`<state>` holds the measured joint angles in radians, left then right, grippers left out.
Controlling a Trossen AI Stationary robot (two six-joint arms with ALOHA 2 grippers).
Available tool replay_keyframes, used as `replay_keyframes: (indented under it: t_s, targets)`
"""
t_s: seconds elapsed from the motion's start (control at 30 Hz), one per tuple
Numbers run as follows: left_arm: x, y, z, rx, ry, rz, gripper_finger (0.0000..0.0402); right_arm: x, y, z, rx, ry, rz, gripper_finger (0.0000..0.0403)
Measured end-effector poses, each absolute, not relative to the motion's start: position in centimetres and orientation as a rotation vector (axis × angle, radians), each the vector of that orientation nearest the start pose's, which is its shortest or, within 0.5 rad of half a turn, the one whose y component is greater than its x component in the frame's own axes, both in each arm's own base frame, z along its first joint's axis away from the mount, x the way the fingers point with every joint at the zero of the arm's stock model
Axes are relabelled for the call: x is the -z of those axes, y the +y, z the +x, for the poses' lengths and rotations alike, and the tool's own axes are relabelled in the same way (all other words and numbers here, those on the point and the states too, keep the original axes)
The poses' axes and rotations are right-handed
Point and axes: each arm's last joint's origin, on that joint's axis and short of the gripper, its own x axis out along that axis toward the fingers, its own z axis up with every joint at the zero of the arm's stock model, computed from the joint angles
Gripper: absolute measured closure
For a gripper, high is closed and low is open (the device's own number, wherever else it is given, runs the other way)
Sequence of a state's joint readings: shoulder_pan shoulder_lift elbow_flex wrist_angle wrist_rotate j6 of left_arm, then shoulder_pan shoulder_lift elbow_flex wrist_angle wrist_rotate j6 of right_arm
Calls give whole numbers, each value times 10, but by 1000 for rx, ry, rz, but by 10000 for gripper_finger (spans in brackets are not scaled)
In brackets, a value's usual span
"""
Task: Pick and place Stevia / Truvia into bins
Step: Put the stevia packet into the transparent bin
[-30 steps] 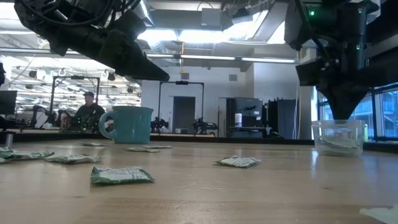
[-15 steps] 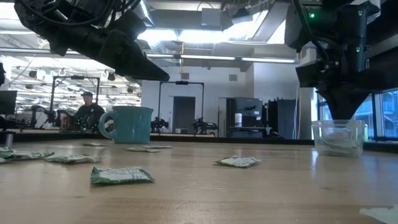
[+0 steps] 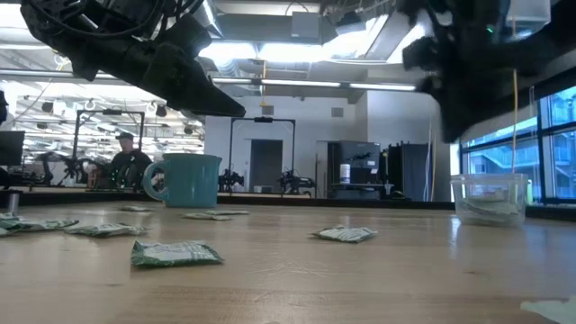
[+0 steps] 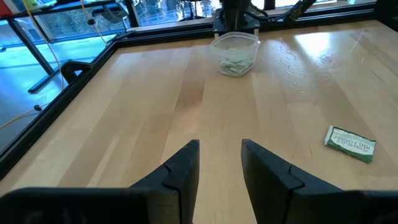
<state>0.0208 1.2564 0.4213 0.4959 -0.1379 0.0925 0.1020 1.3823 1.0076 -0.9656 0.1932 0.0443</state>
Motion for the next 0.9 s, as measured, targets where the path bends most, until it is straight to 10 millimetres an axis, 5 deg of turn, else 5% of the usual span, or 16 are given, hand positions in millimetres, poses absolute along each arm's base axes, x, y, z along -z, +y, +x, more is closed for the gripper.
replay_keyframes:
  t_s: [0.17,0.33,0.9]
  targets:
    - [-181,9,238,-141,346,111,288,-241,22,264,45,1090,-188,339]
    - [-181,9,238,-141,346,111,288,-238,29,278,-195,932,-229,339]
    - [-181,9,238,-136,347,144,288,-242,34,287,-327,805,-300,339]
